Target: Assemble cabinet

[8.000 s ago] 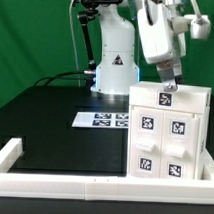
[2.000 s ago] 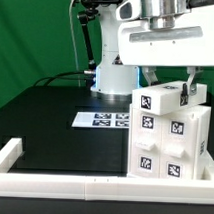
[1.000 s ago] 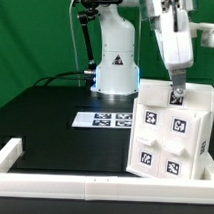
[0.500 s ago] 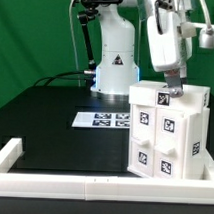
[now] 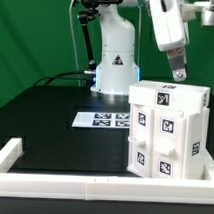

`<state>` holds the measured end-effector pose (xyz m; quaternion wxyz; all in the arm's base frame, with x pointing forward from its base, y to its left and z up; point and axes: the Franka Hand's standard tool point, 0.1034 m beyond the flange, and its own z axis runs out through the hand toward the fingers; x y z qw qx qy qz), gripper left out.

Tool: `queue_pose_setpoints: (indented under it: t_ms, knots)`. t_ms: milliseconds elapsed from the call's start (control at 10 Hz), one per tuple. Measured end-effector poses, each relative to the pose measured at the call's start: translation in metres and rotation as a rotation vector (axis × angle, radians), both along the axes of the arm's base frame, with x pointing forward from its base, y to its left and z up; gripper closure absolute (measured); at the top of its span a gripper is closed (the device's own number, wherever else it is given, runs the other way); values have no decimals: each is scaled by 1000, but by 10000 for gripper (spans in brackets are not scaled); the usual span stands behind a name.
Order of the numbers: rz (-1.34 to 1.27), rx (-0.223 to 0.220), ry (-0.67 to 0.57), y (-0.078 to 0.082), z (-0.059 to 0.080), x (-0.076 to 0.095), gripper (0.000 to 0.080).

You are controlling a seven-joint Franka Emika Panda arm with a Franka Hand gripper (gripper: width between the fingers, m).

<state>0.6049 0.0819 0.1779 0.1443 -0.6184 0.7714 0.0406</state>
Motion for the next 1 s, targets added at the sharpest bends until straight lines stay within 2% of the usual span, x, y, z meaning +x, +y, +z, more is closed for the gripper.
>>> queue_pose_setpoints:
  t_ms: [200, 400, 500, 700, 1000]
  knots:
    - [32, -5, -7, 0, 1, 1, 2]
    - [397, -75, -57, -3, 6, 8, 2]
    - [520, -93, -83, -3, 3, 7, 2]
    - [782, -114, -125, -3, 3, 7, 2]
    - [963, -141, -173, -3, 2, 7, 2]
